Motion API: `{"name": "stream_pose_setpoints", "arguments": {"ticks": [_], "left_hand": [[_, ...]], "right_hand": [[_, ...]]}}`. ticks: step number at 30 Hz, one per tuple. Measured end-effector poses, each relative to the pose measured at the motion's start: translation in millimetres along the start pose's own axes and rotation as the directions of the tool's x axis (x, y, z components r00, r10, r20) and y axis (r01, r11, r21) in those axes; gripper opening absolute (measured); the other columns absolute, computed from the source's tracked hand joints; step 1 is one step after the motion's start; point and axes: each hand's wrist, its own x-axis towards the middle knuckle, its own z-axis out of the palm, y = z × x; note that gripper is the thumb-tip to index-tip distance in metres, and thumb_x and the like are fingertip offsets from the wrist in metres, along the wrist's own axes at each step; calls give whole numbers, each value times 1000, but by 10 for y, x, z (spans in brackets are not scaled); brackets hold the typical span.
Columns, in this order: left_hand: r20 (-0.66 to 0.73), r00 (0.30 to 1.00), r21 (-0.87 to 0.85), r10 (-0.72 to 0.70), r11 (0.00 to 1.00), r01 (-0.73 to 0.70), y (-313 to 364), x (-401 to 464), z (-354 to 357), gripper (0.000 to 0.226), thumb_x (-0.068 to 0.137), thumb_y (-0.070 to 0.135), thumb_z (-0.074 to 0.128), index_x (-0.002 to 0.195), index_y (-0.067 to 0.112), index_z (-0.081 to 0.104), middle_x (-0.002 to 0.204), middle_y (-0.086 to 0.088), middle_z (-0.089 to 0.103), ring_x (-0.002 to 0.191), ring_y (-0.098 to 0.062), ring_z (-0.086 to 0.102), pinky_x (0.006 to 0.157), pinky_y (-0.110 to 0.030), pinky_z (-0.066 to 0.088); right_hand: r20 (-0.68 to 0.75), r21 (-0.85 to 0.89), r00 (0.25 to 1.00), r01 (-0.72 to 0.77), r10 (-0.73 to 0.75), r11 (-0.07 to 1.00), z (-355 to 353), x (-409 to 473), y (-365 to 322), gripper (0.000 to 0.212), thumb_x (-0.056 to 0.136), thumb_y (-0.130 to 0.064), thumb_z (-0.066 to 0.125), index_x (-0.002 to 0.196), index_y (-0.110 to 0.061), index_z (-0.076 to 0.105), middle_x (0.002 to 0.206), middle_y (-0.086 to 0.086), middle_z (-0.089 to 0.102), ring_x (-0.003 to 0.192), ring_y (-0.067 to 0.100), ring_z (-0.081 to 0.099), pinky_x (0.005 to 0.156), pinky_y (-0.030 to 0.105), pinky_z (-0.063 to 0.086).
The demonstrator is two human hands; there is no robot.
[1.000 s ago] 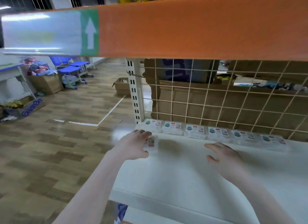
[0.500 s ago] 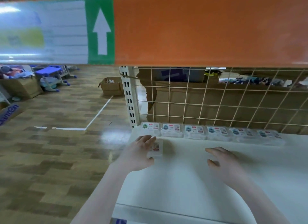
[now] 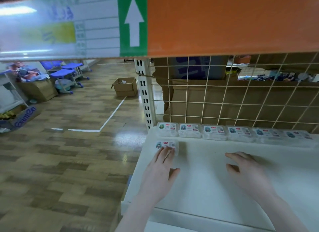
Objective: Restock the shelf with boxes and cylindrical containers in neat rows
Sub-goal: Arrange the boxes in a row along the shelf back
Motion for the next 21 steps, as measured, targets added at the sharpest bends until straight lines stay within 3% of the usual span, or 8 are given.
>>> {"name": "stream_pose_setpoints", "arguments": {"ticks": [3,6,21], "left_hand": [[9,1000,-5,-2,1000,2,-20,51,-30,73,87,58,24,146,16,31,153,-1,29,144,-18,21,111,-28,28],[22,1000,25,8,1000,-8,-42,118,-53,65,96,51,35,150,20,17,158,4,13,146,-13,5,114,-23,15],[10,1000,-46,-24,999,24,-121,274,-40,67,94,45,46,150,23,17,158,8,11,145,-8,3,113,-19,13]], "right_hand": [[-11,13,1000,-3,3,1000,15,-17,-3,36,88,-23,55,125,-23,57,126,-8,54,115,14,48,82,28,43],[-15,33,1000,-4,5,999,29,-33,1,34,88,-22,56,122,-22,59,124,-8,53,113,14,50,82,28,43],[-12,44,999,30,-29,999,23,-49,18,33,89,-20,56,121,-20,60,125,-8,53,115,14,49,86,27,42]]}}
